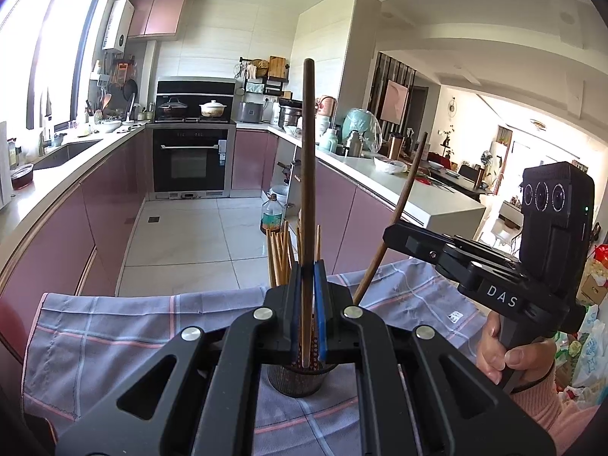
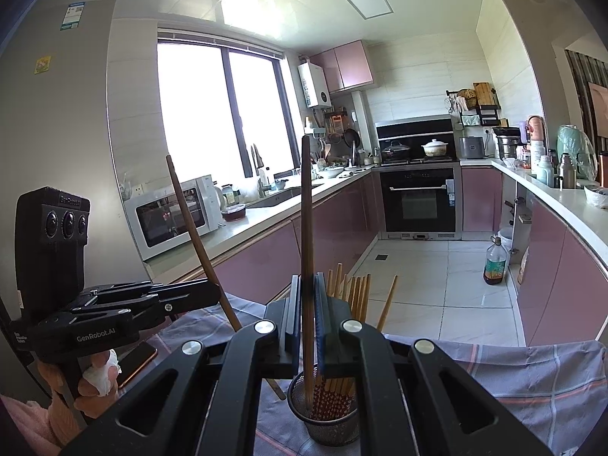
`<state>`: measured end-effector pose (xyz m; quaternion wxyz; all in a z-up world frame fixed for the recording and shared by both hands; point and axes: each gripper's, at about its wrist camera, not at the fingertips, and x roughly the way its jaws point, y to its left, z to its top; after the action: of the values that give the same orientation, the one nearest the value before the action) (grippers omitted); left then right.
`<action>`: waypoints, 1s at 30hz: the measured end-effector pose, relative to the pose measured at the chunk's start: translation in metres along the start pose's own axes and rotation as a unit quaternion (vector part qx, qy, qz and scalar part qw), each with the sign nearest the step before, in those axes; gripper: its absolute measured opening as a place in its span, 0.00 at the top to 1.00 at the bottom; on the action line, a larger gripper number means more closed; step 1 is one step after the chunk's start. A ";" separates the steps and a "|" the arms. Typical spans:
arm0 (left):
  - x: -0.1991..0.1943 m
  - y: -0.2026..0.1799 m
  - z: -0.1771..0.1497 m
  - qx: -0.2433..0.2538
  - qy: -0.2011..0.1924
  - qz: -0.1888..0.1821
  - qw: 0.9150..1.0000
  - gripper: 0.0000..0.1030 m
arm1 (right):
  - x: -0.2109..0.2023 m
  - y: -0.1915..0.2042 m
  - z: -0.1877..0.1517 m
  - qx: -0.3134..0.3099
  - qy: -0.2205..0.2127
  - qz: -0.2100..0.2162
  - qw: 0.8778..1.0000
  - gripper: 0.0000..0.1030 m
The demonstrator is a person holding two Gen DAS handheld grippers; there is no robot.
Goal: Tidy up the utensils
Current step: 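Lower both held chopsticks down into the black mesh cup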
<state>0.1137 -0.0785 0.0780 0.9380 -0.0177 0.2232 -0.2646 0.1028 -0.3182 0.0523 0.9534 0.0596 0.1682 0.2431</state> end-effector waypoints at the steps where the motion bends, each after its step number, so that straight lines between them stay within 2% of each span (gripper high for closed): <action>1: 0.001 -0.001 0.000 0.001 0.000 0.002 1.000 0.93 | 0.001 -0.001 0.000 0.001 0.000 0.000 1.000 0.95; 10: 0.009 -0.007 0.002 0.004 0.006 0.008 1.000 0.93 | 0.005 -0.003 -0.001 0.009 0.006 -0.008 1.000 0.95; 30: 0.042 0.002 0.002 -0.004 0.048 0.016 0.999 0.93 | 0.034 -0.008 -0.004 0.010 0.038 -0.017 0.999 0.95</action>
<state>0.1472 -0.0984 0.0628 0.9304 -0.0051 0.2690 -0.2490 0.1333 -0.3082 0.0373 0.9498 0.0568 0.2080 0.2269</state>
